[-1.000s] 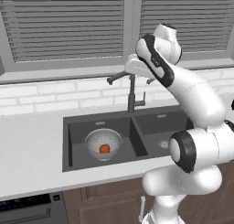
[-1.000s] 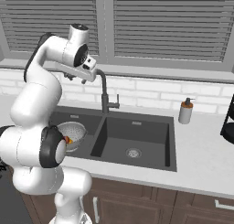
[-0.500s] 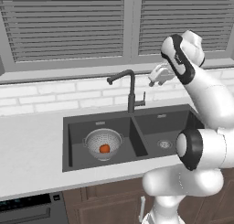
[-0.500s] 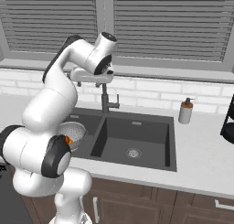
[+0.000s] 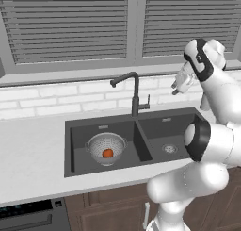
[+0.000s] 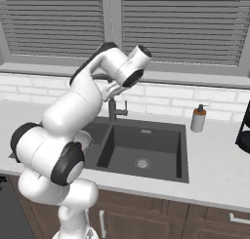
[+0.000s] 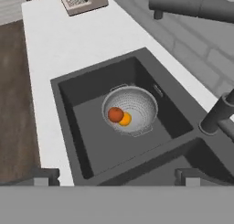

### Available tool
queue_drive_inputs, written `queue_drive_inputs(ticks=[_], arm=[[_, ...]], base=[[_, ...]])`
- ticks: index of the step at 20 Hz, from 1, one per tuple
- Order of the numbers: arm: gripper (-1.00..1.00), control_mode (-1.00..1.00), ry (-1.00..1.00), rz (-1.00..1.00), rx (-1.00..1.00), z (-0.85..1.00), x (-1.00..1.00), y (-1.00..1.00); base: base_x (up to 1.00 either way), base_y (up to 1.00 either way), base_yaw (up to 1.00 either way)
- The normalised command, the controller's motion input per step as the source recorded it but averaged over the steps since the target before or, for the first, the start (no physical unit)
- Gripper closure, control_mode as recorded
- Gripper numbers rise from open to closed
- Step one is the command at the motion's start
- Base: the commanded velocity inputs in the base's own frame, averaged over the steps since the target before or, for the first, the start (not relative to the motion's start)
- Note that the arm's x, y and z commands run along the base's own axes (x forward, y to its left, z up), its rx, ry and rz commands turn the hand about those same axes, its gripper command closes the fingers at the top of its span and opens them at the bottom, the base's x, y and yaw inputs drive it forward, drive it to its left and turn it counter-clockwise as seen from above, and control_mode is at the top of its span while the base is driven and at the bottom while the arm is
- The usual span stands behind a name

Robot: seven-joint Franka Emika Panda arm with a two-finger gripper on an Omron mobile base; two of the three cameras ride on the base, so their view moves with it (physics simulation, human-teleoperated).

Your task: Put the colander in the sink, put the orange, orange in the colander, and turn on the sink faucet and pour water over the colander.

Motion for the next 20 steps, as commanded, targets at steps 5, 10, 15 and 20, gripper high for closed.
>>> queue_drive_inputs(ticks=[5, 10, 15, 20], arm=[[-1.00, -1.00, -0.41, 0.03, 0.00, -0.61, -0.07, -0.12], [-1.00, -1.00, -0.30, -0.12, 0.06, -0.34, 0.03, 0.00], [-1.00, -1.00, -0.25, -0.14, 0.07, -0.18, 0.28, -0.08], [-1.00, -1.00, -0.12, 0.00, 0.21, -0.14, 0.33, -0.37]], base=[[0.00, 0.00, 0.00], [0.00, 0.00, 0.00], [0.00, 0.00, 0.00], [0.00, 0.00, 0.00]])
